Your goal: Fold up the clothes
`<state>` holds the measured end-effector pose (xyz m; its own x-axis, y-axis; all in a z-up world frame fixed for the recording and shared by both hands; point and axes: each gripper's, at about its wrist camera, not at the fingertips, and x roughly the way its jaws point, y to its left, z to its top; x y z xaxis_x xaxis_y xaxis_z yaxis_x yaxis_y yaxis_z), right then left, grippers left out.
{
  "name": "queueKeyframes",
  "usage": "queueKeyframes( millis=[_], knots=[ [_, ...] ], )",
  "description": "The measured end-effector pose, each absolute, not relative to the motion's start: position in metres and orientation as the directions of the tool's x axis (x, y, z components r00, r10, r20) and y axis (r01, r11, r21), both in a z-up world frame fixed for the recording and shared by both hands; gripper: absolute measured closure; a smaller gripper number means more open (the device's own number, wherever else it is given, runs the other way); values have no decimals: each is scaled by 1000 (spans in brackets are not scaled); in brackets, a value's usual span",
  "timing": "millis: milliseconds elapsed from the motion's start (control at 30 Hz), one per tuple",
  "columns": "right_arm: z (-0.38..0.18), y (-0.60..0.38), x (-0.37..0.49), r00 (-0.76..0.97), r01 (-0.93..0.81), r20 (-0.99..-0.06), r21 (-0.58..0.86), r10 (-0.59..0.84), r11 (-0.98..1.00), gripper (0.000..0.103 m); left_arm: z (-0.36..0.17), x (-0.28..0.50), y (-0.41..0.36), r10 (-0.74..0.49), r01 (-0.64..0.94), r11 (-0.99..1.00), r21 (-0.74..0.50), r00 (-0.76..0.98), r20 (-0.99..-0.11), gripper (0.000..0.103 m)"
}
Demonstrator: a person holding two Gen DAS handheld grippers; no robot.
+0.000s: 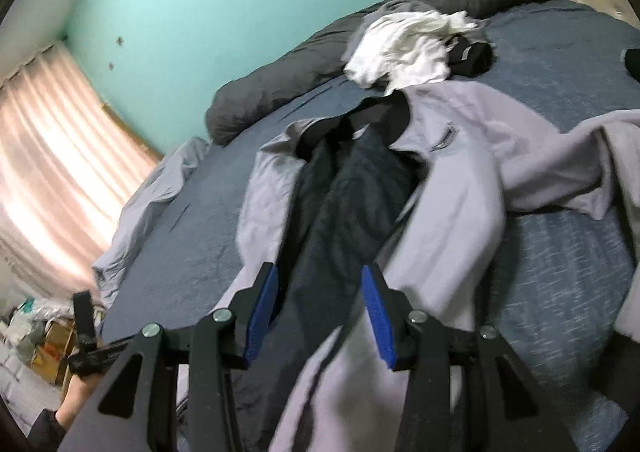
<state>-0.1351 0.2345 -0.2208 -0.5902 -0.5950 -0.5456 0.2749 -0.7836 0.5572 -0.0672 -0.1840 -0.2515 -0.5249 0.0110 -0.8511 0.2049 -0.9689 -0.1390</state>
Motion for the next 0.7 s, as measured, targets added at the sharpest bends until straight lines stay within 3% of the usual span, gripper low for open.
queueKeyframes(
  millis=[233, 700],
  knots=[
    [-222, 178, -132, -450, 401, -553, 577, -701, -712, 58, -242, -63, -190, 3, 208, -969, -136, -537, -843, 32],
    [-278, 109, -146, -238, 400, -648, 614, -724, -681, 58, -249, -53, -208, -2, 230, -963, -139, -525, -851, 32]
  ],
)
